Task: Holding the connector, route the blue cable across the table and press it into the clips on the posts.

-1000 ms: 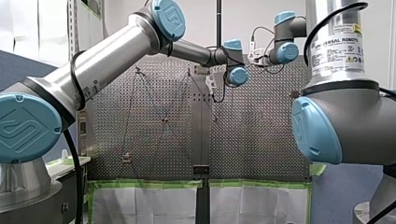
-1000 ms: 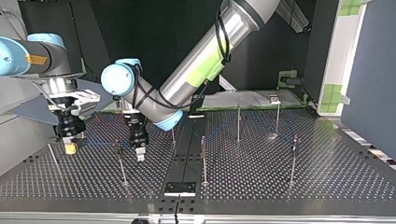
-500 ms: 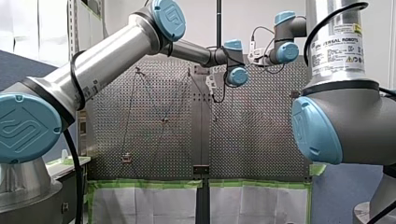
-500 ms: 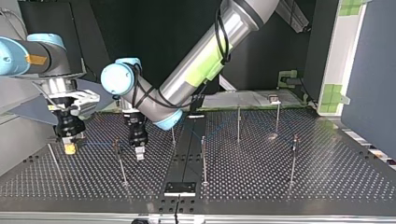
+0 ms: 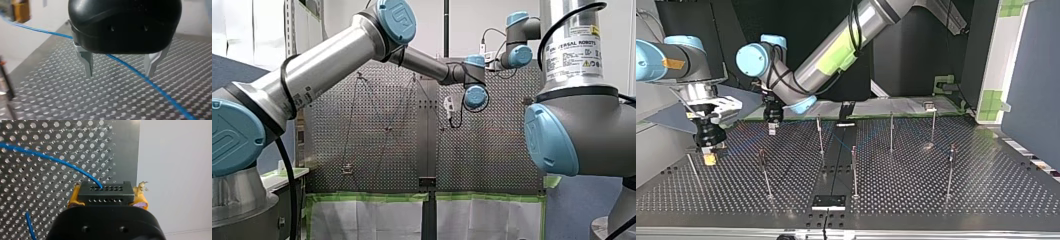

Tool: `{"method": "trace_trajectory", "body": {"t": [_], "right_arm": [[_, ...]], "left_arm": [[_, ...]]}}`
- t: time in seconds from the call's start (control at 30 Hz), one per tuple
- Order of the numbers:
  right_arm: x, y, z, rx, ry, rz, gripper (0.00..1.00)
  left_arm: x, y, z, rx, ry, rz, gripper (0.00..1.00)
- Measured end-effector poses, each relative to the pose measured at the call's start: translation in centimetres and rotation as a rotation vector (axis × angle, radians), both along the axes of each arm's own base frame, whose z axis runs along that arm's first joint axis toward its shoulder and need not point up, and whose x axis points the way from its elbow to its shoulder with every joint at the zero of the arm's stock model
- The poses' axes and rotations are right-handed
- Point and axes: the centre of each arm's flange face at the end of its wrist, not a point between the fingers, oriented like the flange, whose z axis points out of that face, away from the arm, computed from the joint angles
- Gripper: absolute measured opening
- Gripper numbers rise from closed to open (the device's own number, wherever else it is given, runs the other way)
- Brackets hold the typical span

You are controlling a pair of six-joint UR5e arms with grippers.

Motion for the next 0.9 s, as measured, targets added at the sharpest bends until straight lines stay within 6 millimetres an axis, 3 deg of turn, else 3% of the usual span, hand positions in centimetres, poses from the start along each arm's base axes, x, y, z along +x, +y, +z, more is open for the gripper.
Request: {"method": "trace_trajectory", "body": {"t": [0.37,0.6,0.9], "right_arm": [[0.0,0.0,0.0,0.000,0.000,0.000,0.00],[0.0,0.0,0.0,0.000,0.000,0.000,0.00],[0.0,0.0,0.0,0.000,0.000,0.000,0.00]], "left_arm": [[-1.2,1.8,-4.3,0.087,0.085,-0.001,1.00],[-0.1,4.4,-2.9,0.013,0.066,0.077,1.00],[-3.5,4.1,-0.5,-0.082,0.059,0.026,1.00]]}}
